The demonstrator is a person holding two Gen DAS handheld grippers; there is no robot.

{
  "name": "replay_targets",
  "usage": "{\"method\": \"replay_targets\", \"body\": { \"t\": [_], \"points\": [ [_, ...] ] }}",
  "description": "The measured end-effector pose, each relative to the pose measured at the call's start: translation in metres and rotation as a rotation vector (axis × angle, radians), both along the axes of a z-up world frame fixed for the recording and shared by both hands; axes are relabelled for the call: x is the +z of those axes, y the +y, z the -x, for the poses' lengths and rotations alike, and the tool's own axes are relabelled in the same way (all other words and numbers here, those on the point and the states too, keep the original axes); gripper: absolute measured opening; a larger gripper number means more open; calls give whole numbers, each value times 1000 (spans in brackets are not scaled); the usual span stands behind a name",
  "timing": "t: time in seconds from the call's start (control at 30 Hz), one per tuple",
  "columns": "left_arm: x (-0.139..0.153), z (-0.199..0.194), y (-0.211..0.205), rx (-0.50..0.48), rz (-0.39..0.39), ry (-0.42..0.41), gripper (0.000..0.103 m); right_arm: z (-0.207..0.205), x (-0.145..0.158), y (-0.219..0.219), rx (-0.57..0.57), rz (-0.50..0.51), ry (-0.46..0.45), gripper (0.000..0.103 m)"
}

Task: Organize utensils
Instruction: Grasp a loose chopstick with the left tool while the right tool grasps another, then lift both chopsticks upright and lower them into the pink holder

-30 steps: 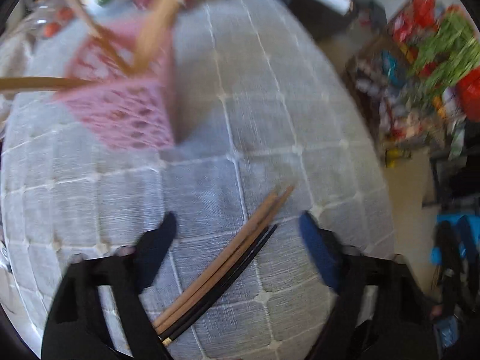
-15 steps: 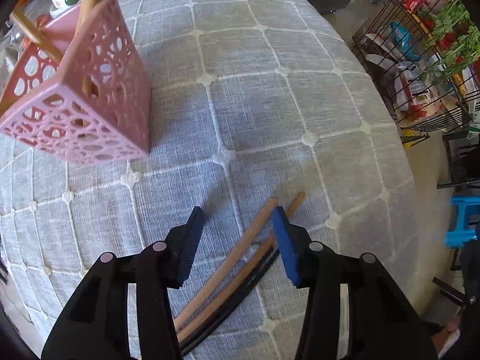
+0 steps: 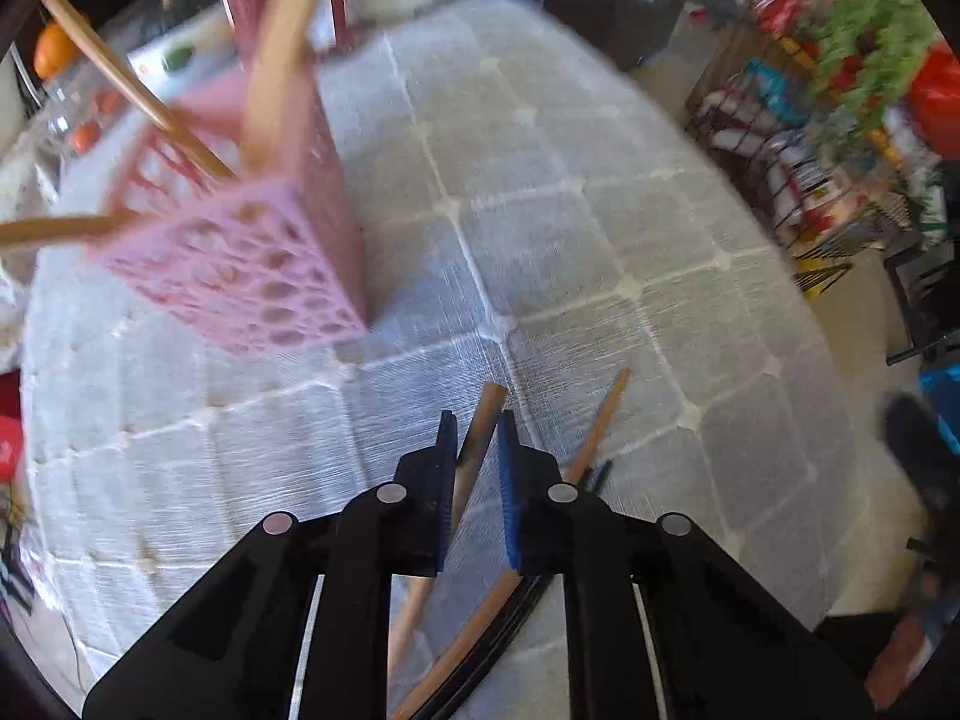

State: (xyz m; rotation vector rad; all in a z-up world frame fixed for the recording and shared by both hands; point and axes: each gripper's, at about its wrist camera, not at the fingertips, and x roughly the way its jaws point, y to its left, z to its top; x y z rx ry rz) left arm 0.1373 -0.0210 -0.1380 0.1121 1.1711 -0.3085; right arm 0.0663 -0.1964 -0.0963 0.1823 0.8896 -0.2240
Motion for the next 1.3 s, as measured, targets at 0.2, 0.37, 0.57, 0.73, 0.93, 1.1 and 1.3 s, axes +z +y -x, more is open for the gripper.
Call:
{"method": "replay_targets", "body": {
  "t": [0.2,0.37,0.57,0.73,0.93,1.1,1.3],
  "points": [
    [65,51,21,-34,43,-202,8,-38,-15,29,63,-95,144,85],
    [92,92,48,-31,61,-304,8,-76,-41,54,39,-230,341,62],
    [114,115,92,24,155,-370,8,-94,-58,76,-8,-293,427,41],
    [122,120,102,32,183,-396,8,-106,-73,81,-58,-377,488,24],
    [128,125,108,44,191,-420,7,-111,-77,83,-101,-460,443,7],
    [130,127,111,63,194,-431,7,-96,-55,79,-81,-495,321,6],
    [142,134,119,106,207,-468,7,-61,8,81,48,-448,112,6]
  ]
}}
